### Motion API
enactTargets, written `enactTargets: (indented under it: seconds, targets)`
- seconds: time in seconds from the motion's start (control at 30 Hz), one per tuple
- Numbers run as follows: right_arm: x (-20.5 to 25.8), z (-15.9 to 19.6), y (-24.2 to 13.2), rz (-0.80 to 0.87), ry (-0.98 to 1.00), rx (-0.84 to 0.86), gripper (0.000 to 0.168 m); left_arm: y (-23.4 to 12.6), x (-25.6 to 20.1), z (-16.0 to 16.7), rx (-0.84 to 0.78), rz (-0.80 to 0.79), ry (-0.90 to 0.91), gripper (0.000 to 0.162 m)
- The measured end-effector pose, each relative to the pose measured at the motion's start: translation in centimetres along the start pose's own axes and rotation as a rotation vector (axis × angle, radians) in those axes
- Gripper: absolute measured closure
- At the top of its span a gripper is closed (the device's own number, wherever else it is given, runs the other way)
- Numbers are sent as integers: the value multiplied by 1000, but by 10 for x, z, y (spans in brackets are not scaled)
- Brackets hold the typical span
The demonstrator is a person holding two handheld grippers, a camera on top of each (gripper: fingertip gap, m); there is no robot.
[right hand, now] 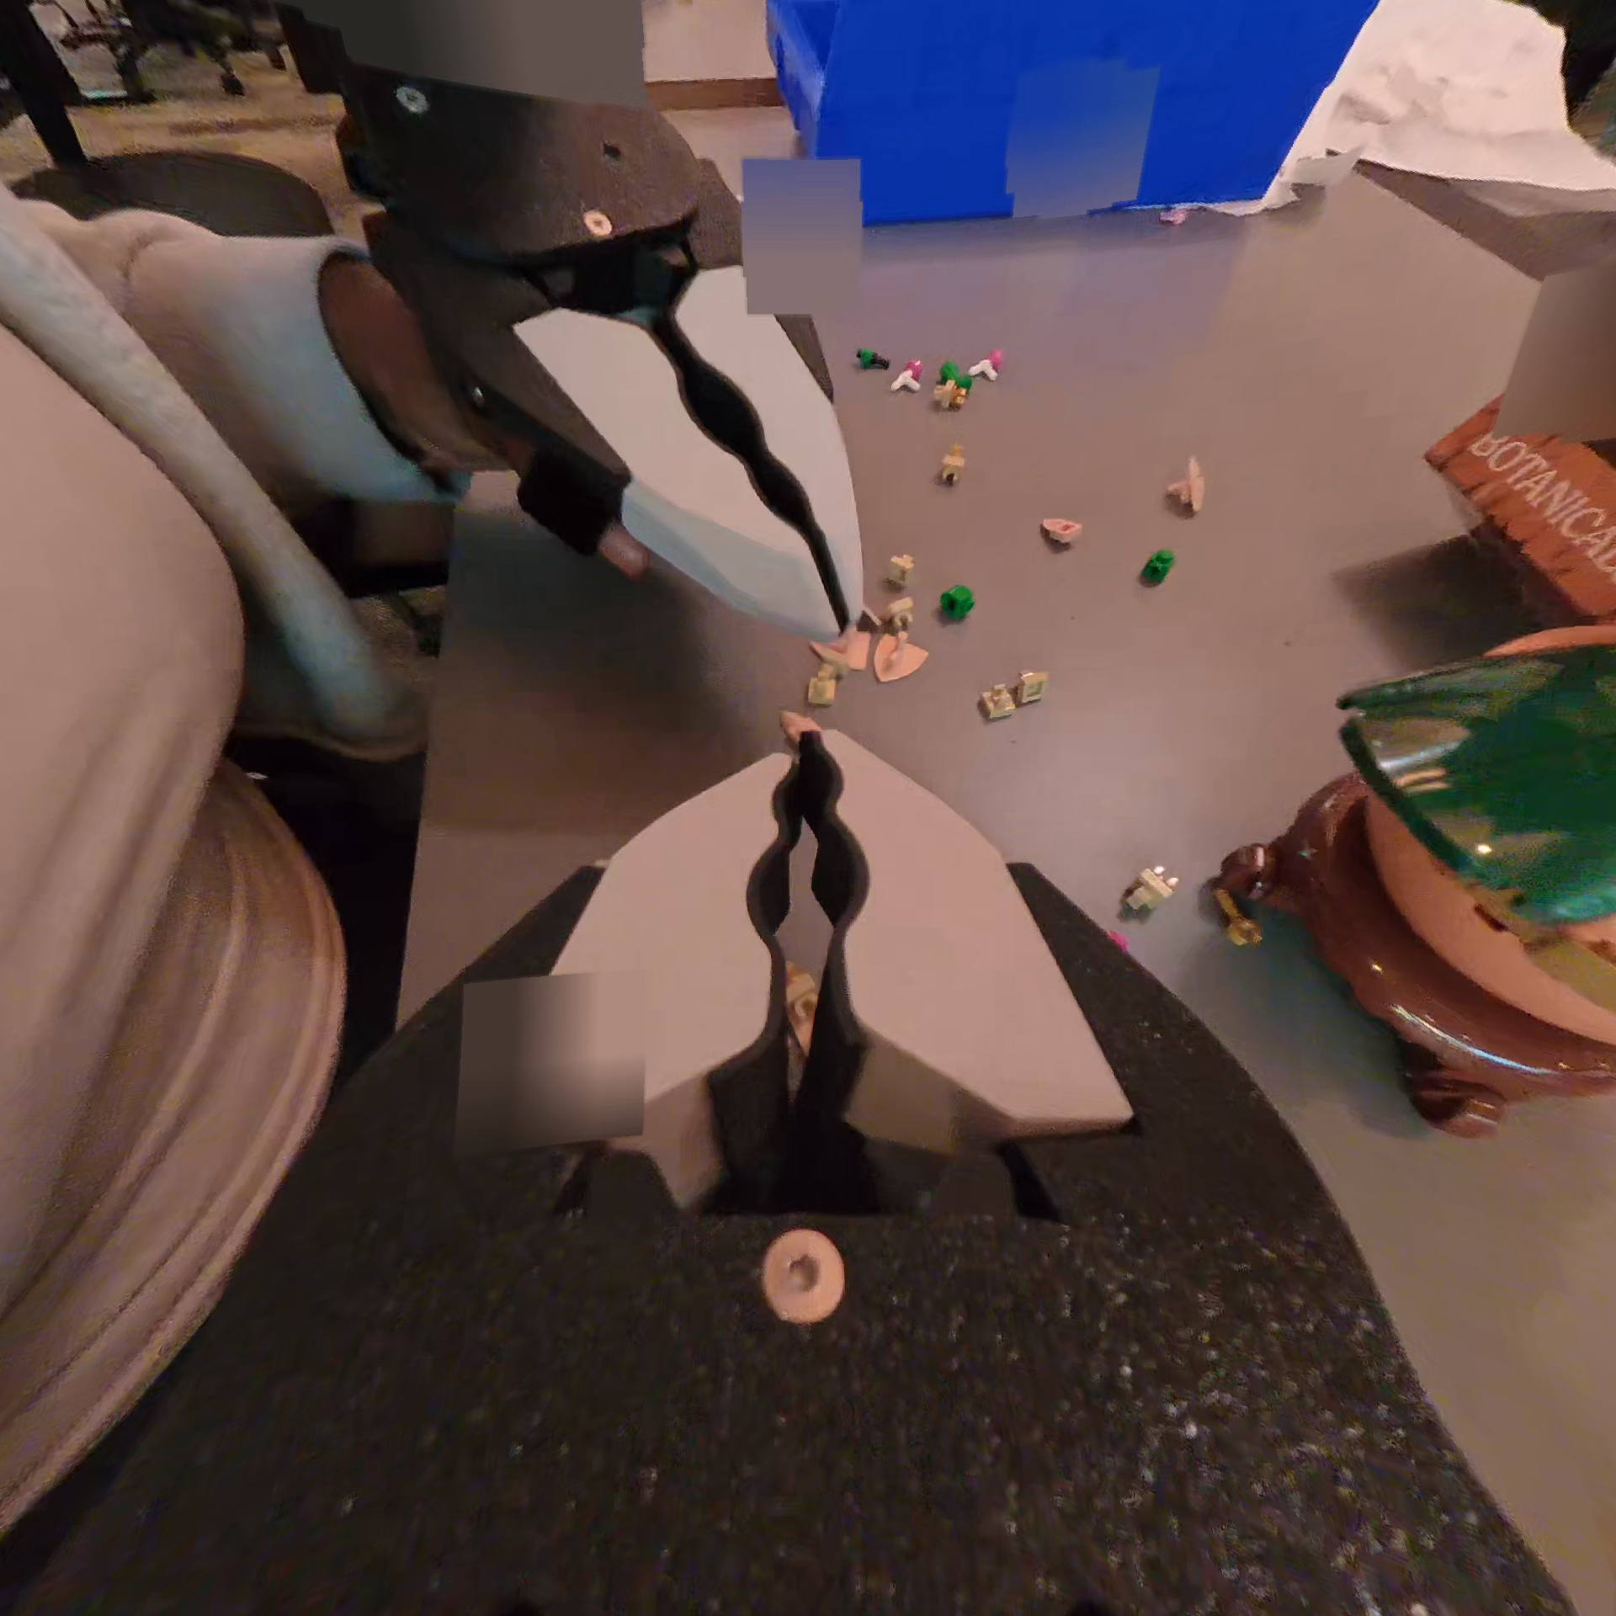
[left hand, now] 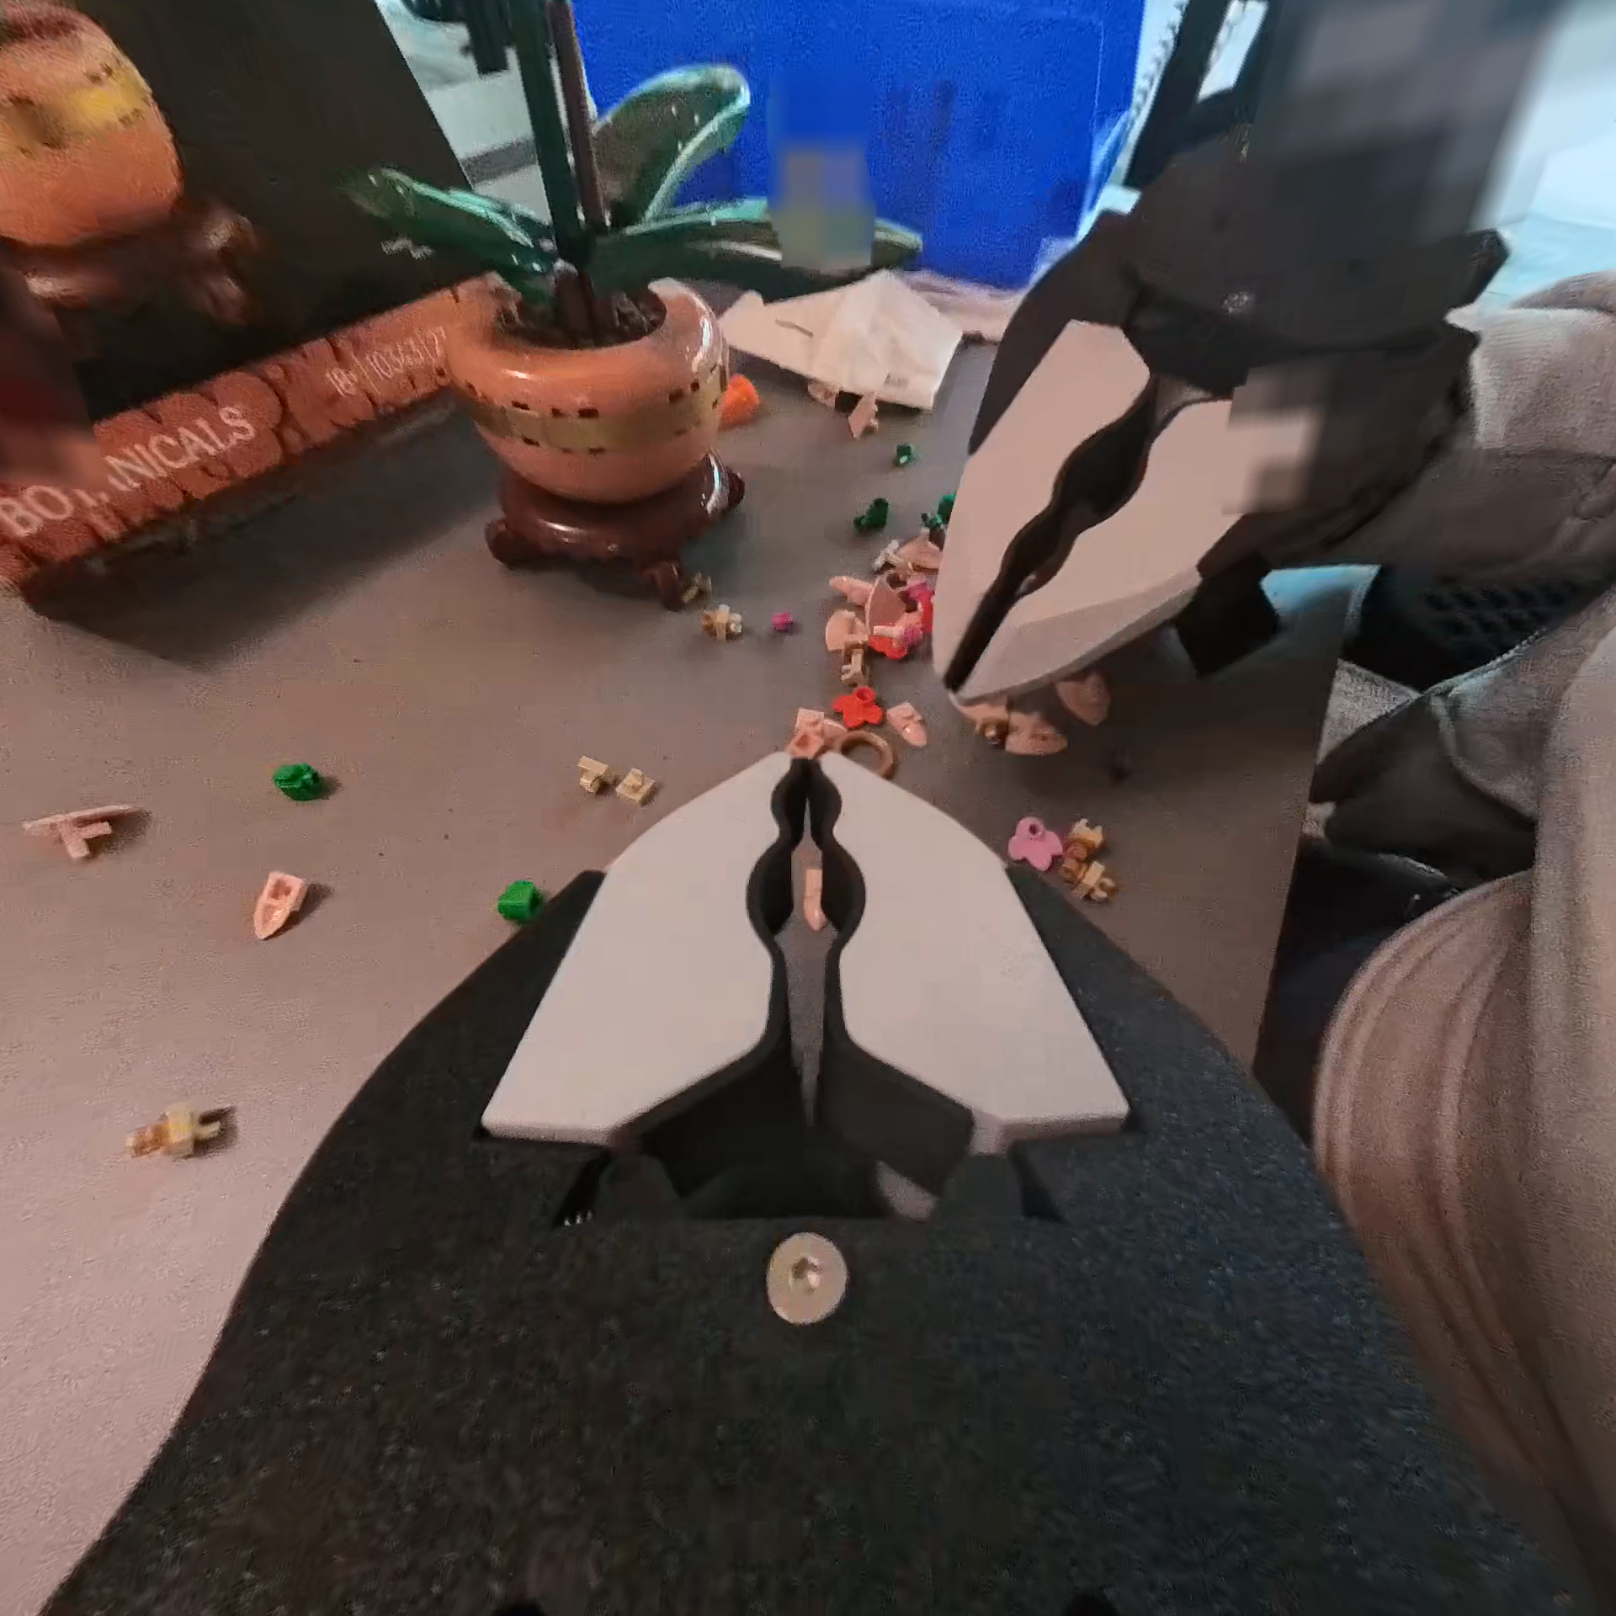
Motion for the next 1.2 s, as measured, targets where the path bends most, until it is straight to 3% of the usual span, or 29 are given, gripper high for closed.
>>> enactTargets:
  seconds: [0.1, 0.23, 0.33, 0.47, 0.67, 0.8, 0.87, 1.07, 1.13, 1.2]
  targets:
    - [-9, 6, -12, 68, -40, 50, 168, -7, -1, -6, -75, -22, 36, 161]
    - [-16, 8, -25, 116, -23, 38, 166, -4, -9, -6, -60, -37, 150, 158]
    - [-22, 25, -33, 158, -33, 158, 145, 2, -17, -2, -18, -52, 270, 153]
    - [-29, 38, -41, 220, 11, 251, 136, 4, -23, -5, -35, -76, 328, 142]
    - [-32, 39, -35, 285, 36, 276, 145, -9, -20, -32, -233, -50, 163, 148]
    - [-40, 46, -28, 332, 71, 346, 145, -20, -15, -44, -350, -35, 133, 143]
    - [-38, 50, -24, 321, 64, 378, 154, -23, -12, -46, -369, -54, 138, 139]
    - [-18, 29, -5, 230, 43, 254, 158, -24, -10, -47, -361, -111, 191, 126]
    - [-17, 19, -13, 217, 65, 173, 147, -24, -11, -46, -352, -110, 198, 125]
    - [-21, 11, -28, 223, 126, 82, 128, -28, -11, -49, -387, -101, 164, 112]
Point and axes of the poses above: each gripper's, where its closed fingertips meet, y out along the fingers, z out of its underside, x = y × z across the jaws, the point moved 2 cm from there along -y, back along the fingers, and after that the axes turned 4 degrees about z, right-handed, at the moved point
